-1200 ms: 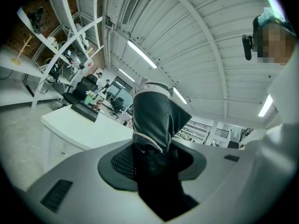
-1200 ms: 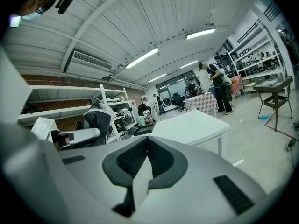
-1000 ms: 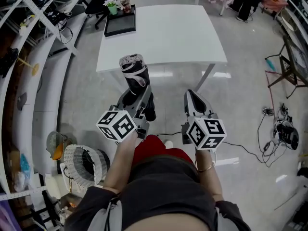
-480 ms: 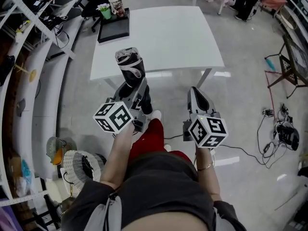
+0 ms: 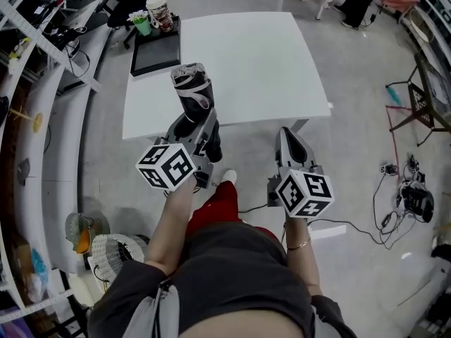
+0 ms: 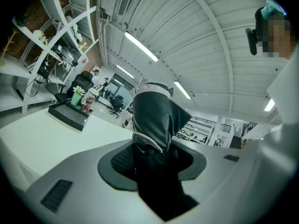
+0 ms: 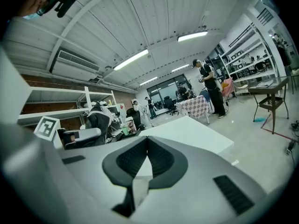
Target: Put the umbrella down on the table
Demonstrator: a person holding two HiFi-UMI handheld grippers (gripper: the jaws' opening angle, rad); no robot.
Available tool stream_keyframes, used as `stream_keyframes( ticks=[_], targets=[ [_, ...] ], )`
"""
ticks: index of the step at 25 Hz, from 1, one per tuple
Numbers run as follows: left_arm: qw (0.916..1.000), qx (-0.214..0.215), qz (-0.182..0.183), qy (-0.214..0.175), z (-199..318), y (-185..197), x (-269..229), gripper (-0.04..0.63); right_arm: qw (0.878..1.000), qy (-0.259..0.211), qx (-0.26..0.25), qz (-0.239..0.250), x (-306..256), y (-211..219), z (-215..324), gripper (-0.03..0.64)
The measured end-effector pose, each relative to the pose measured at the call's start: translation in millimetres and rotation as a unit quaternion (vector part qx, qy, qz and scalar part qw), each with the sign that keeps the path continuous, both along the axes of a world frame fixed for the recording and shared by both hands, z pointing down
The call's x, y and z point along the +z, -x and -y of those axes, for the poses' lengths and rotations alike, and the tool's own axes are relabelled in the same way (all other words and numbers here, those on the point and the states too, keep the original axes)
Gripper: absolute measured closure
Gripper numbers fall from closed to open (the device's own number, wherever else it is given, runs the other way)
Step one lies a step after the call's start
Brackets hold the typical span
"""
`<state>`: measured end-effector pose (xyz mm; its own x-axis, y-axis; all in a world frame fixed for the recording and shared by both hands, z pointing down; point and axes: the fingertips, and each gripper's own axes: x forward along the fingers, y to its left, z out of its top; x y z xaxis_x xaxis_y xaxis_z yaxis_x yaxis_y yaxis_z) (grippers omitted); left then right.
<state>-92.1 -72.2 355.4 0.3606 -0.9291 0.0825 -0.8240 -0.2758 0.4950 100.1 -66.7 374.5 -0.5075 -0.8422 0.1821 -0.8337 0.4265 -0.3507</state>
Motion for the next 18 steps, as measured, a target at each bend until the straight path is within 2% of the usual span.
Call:
stream_keyframes(
  ticks=[7,18],
  targets=[
    [0.9999,0.011,0.008,0.009,72.0,18.0,-1.0,0.410,1.000,0.001,0.009,0.008,-9.6,15.8,65.1,0.598],
    [0.9986,0.042,0.020,0.023,166.8,33.4,4.2,0.410,0.999,0.011,0.033,-0.011,-7.2,33.1,150.2,0.598]
  ],
)
